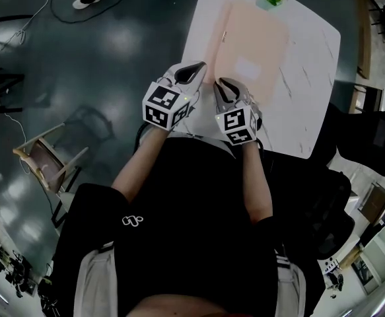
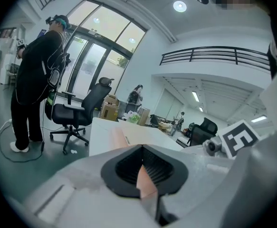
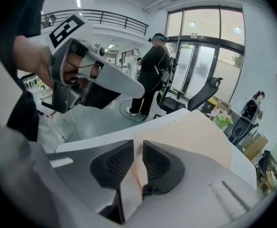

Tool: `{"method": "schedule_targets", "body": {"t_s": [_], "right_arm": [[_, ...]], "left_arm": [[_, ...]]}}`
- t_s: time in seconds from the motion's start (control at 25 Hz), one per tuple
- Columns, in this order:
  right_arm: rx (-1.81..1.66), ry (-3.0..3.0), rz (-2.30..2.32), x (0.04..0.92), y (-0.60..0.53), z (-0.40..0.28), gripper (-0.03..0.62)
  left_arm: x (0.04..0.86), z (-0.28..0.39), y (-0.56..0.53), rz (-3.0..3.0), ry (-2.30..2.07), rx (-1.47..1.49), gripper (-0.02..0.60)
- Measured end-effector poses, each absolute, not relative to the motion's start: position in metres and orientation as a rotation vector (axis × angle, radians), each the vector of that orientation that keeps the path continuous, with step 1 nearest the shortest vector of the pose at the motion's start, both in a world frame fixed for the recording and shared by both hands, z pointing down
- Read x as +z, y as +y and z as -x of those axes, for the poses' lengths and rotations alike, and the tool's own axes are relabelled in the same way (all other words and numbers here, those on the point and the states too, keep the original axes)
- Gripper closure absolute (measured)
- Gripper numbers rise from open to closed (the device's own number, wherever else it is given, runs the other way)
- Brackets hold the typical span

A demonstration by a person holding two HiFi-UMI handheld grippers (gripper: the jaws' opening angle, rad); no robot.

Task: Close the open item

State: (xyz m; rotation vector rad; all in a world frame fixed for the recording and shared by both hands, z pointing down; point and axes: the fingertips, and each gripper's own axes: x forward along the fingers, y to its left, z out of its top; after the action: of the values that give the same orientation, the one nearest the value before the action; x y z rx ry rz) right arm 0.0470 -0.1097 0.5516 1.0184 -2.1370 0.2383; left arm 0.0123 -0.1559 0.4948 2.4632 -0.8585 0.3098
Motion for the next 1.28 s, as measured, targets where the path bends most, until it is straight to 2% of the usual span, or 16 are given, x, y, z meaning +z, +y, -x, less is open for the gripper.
{"method": "schedule_targets", "body": {"t_s": [1.0,1.28], "right_arm": [[0.274,-2.186,-0.641,0.595,-0.106,-0.032,0.497],[0.616,-2.332,-0.759,0.574,-0.13,-0.044,0.603]], "left_arm": [[0.515,0.001,-0.178,-2.381,-0.895,0.333,0.583],[0.518,0.0,-0.179,-2.377,-0.884,0.341,0.583]]}}
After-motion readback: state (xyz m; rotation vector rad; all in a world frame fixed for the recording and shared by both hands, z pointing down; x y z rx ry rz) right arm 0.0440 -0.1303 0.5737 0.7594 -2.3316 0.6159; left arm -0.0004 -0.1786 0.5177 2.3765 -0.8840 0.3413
